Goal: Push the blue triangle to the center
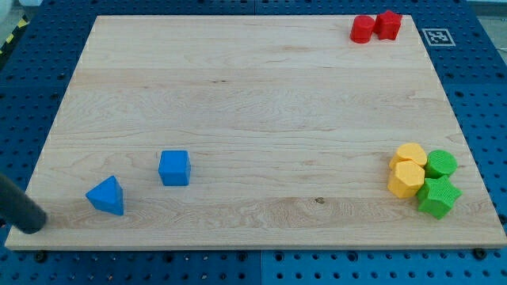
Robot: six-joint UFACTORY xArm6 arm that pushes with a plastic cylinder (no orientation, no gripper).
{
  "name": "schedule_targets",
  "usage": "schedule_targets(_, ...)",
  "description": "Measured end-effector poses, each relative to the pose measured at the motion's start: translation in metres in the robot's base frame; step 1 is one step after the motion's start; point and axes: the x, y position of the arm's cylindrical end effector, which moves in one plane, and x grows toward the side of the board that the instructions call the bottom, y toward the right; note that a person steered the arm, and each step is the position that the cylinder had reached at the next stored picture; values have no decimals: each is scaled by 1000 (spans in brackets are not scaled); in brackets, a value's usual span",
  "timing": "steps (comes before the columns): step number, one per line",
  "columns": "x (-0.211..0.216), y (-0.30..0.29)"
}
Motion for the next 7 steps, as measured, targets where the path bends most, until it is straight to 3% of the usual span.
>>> schedule_targets(3, -18, 90)
schedule_targets(7, -29, 139)
